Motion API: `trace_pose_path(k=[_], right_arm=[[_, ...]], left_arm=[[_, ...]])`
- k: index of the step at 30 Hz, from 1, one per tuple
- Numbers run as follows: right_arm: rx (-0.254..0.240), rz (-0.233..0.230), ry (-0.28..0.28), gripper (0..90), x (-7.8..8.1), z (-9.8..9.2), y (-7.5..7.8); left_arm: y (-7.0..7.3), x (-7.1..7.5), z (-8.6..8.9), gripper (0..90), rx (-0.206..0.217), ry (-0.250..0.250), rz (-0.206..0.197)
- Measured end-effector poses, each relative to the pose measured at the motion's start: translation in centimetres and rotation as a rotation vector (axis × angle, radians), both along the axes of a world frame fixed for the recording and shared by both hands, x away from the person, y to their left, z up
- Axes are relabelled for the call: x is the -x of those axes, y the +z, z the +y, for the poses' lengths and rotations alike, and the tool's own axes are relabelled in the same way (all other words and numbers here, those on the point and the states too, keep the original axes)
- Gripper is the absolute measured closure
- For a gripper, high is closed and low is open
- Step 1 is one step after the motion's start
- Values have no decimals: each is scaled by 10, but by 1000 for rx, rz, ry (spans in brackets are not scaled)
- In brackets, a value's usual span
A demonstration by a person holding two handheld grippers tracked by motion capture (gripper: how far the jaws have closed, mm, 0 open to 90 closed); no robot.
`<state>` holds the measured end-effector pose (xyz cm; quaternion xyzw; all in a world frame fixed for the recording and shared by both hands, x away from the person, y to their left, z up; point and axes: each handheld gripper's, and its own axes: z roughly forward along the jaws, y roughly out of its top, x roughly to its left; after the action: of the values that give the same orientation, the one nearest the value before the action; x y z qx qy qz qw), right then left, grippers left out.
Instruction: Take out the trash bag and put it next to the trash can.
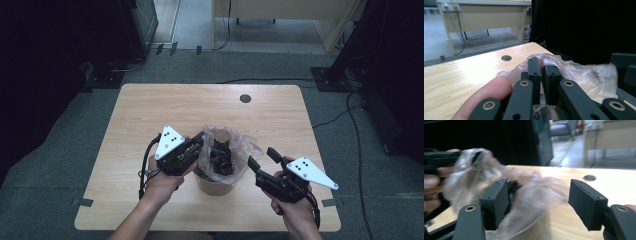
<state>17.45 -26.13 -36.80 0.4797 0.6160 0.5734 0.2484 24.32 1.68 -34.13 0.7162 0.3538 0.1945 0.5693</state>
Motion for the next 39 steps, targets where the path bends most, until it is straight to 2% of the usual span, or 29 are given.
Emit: trace_pose_path(k=[4,6,11,14,18,20,21,25,28,31,34,35,37,39], right_arm=[[-29,60,43,274,1,7,-7],[-16,87,24,244,2,12,-12],[-30,98,-44,197,12,8,-23],[-10,100,-48,197,24,4,-39],[-3,151,-62,197,33,-3,-67],[-38,187,-70,206,33,-6,-76],[-58,198,-52,206,34,-7,-78],[-89,197,54,185,33,3,-79],[-126,201,92,141,24,11,-75],[-126,208,90,134,15,18,-70],[-143,171,95,98,8,24,-64],[-143,171,95,98,8,24,-64],[-150,135,73,82,4,30,-55],[-150,126,69,80,3,32,-53]], left_arm=[[-2,1,-5,855,-4,-7,2],[-2,1,-6,852,-2,-6,3],[-2,0,-2,852,-4,-1,1],[-2,0,0,852,-3,3,3],[-4,-1,1,852,2,7,8],[-5,-1,0,852,7,8,12],[-6,-1,0,852,7,8,13],[-8,-1,-4,853,0,0,16],[-8,0,-7,853,1,-7,18],[-8,0,-9,853,6,-11,20],[-5,-2,-9,853,15,-7,21],[-5,-2,-9,854,15,-7,21],[-3,-4,-9,855,24,-3,21],[-1,-5,-9,855,36,-2,24]])
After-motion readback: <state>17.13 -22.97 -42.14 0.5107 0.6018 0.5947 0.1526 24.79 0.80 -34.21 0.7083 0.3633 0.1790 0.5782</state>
